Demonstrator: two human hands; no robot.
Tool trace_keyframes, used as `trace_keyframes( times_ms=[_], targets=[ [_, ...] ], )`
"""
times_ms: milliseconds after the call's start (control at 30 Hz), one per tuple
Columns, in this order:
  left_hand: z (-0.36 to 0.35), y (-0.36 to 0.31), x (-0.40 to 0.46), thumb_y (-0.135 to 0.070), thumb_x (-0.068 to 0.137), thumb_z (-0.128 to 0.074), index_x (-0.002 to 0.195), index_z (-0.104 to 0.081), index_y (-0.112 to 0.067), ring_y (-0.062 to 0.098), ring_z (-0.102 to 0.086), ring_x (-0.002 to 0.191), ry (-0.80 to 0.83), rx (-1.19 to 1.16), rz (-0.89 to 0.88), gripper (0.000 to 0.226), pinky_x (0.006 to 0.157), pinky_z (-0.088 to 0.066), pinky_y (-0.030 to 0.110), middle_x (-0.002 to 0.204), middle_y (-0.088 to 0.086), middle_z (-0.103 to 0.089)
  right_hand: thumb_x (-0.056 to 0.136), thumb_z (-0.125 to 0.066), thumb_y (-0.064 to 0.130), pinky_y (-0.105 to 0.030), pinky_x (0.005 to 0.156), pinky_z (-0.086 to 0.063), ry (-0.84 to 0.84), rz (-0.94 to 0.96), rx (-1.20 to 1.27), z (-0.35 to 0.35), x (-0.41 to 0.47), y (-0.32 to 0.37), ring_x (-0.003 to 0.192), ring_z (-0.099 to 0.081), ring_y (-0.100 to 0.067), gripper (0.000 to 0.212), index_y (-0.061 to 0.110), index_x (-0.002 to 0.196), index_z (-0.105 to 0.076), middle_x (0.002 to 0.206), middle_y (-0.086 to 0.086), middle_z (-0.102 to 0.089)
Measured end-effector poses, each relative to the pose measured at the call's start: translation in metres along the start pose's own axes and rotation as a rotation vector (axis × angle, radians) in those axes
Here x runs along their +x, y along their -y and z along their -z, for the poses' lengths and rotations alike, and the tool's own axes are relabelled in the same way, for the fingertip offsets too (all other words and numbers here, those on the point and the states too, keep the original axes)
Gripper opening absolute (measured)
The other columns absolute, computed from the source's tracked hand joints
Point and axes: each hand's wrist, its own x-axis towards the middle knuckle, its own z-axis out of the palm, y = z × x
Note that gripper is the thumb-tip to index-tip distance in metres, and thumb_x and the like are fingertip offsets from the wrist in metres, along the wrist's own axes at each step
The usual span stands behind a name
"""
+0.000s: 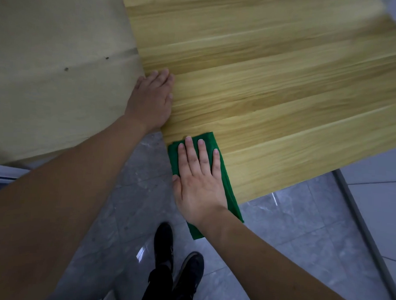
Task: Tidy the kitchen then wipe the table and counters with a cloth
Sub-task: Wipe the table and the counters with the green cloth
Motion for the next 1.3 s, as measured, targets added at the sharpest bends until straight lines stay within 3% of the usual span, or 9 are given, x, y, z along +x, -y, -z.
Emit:
trace_keyframes(
  times_ms=[367, 567, 733, 867, 1000, 1167, 1300],
  targets=[
    [0.014, 0.027, 0.011, -0.007, 0.099, -0.039, 0.148, -0.036, -0.013, 0.025, -0.026, 0.144, 0.038, -0.137, -0.147, 0.049, 0.117, -0.017, 0.034, 0.157, 0.006, -0.027, 0.095, -0.012, 0.039, -0.048, 0.116, 0.016, 0.042, 0.000, 0.011, 0.013, 0.038, -0.001, 0.144, 0.024, -0.023, 0.066, 0.015, 0.152, 0.010, 0.159, -0.002, 0.021],
    [0.023, 0.035, 0.014, -0.004, 0.098, -0.042, 0.143, -0.044, -0.012, 0.021, -0.033, 0.140, 0.008, -0.220, -0.179, 0.046, 0.110, -0.018, 0.022, 0.153, 0.004, -0.035, 0.099, -0.019, 0.038, -0.048, 0.117, 0.014, 0.029, -0.015, -0.002, 0.022, 0.077, -0.001, 0.145, 0.022, -0.023, 0.064, 0.015, 0.153, 0.008, 0.159, -0.002, 0.019],
    [0.025, 0.049, 0.024, -0.020, 0.093, -0.034, 0.140, -0.049, -0.014, 0.023, -0.041, 0.135, -0.006, -0.392, -0.107, 0.051, 0.114, -0.028, 0.034, 0.146, 0.006, -0.048, 0.099, -0.018, 0.038, -0.048, 0.117, 0.012, 0.012, -0.017, -0.007, 0.025, 0.100, -0.001, 0.145, 0.022, -0.023, 0.064, 0.015, 0.153, 0.007, 0.160, -0.003, 0.017],
    [0.026, 0.059, 0.043, -0.008, 0.100, -0.033, 0.148, -0.037, -0.010, 0.022, -0.027, 0.144, -0.053, -0.331, -0.086, 0.048, 0.117, -0.015, 0.029, 0.155, 0.007, -0.033, 0.098, -0.018, 0.038, -0.048, 0.117, 0.012, 0.014, -0.009, -0.018, 0.027, 0.116, -0.002, 0.145, 0.021, -0.023, 0.065, 0.015, 0.153, 0.008, 0.160, -0.003, 0.017],
    [0.026, 0.071, 0.067, -0.005, 0.102, -0.030, 0.150, -0.030, -0.007, 0.024, -0.017, 0.147, -0.006, -0.246, -0.074, 0.048, 0.119, -0.010, 0.033, 0.158, 0.009, -0.025, 0.098, -0.018, 0.038, -0.048, 0.118, 0.011, 0.011, 0.002, -0.025, 0.028, 0.127, -0.003, 0.146, 0.021, -0.023, 0.065, 0.015, 0.153, 0.007, 0.160, -0.003, 0.017],
    [0.023, 0.078, 0.079, -0.001, 0.099, -0.034, 0.147, -0.037, -0.007, 0.027, -0.023, 0.145, -0.030, -0.142, -0.140, 0.048, 0.118, -0.016, 0.037, 0.155, 0.008, -0.031, 0.098, -0.018, 0.038, -0.049, 0.118, 0.010, 0.003, 0.007, -0.033, 0.031, 0.147, -0.002, 0.146, 0.019, -0.023, 0.065, 0.015, 0.153, 0.006, 0.160, -0.003, 0.016],
    [0.038, 0.096, 0.090, -0.002, 0.100, -0.035, 0.141, -0.049, -0.014, 0.024, -0.033, 0.141, 0.043, -0.163, -0.203, 0.045, 0.117, -0.022, 0.036, 0.150, 0.003, -0.041, 0.098, -0.018, 0.038, -0.050, 0.118, 0.009, 0.003, 0.005, -0.041, 0.033, 0.160, 0.003, 0.146, 0.020, -0.024, 0.065, 0.014, 0.153, 0.006, 0.160, -0.004, 0.016]
  ],
)
